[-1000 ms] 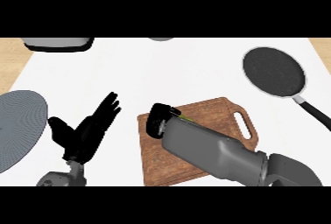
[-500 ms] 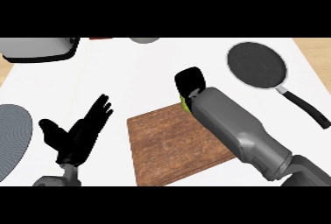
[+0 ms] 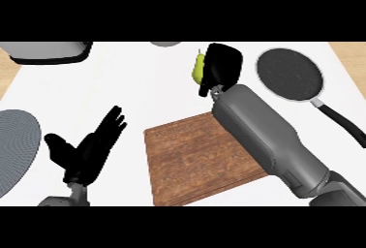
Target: Pick the pear from the cutting board and place it in the pan
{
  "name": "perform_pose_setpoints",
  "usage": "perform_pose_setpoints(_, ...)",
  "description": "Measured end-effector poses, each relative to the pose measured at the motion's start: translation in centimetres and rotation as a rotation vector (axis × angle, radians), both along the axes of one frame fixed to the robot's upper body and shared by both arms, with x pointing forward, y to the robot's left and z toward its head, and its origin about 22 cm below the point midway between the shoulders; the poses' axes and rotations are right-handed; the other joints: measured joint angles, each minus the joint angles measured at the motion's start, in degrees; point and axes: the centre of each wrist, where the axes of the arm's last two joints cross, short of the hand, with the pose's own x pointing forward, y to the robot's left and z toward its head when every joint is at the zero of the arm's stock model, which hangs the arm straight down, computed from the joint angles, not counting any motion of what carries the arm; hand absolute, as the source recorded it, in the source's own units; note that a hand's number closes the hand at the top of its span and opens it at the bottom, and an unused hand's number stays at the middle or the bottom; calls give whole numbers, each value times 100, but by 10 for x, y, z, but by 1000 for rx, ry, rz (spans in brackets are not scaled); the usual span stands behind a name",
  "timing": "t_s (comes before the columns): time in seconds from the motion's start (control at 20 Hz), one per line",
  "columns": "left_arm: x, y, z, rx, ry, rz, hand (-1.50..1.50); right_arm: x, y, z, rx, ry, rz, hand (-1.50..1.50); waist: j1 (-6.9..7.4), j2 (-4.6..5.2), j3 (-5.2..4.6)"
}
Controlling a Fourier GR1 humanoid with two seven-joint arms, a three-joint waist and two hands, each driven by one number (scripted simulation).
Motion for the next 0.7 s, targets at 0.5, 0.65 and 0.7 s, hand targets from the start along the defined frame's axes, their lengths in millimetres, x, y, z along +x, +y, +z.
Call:
perform_pose_setpoints(0.5, 7, -9, 4, -2, -19, -26, 0, -8, -50, -5, 345, -271, -134, 150, 145, 67, -9)
perform_pose_setpoints(0.65, 7, -8, 3, 1, -22, -39, 0, -1, -77, -13, 338, -294, -183, 150, 209, 83, -11)
perform_pose_setpoints(0.7, 8, -10, 3, 4, -21, -39, 0, 1, -88, -18, 321, -298, -198, 150, 221, 87, -12)
